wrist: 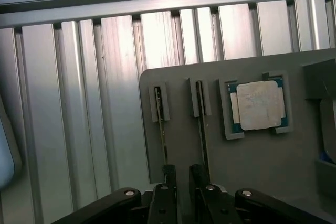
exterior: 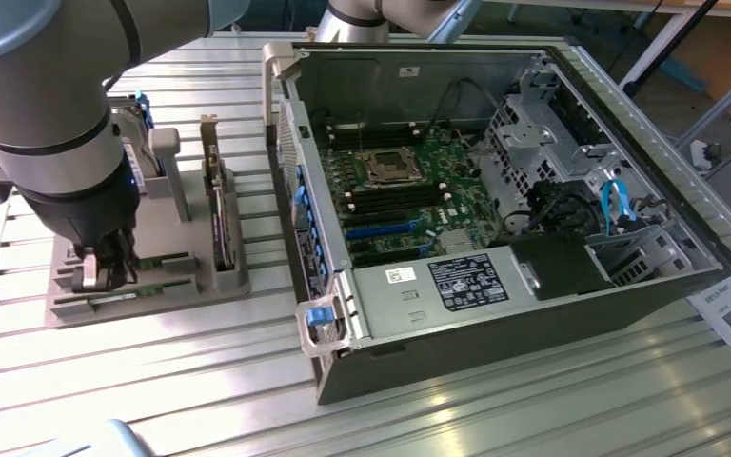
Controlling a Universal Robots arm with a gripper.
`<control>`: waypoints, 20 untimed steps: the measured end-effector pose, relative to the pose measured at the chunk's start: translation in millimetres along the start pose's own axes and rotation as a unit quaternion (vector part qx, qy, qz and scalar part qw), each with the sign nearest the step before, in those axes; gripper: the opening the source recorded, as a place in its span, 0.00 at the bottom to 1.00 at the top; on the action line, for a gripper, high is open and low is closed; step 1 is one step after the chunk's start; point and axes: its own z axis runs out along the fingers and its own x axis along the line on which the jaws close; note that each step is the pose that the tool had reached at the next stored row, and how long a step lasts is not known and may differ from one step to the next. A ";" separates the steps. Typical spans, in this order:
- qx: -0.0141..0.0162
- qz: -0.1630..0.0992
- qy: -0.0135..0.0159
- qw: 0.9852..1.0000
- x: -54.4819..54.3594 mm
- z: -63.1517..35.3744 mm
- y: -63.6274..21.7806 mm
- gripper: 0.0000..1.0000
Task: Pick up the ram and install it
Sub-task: 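Pick up the ram and move it above insertion slot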
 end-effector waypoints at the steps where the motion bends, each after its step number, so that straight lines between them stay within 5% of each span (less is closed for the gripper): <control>1: 0.000 0.000 0.000 1.000 0.1 1.3 -0.1 0.25; 20: 0.000 -0.006 0.000 1.000 0.3 6.3 -3.6 0.25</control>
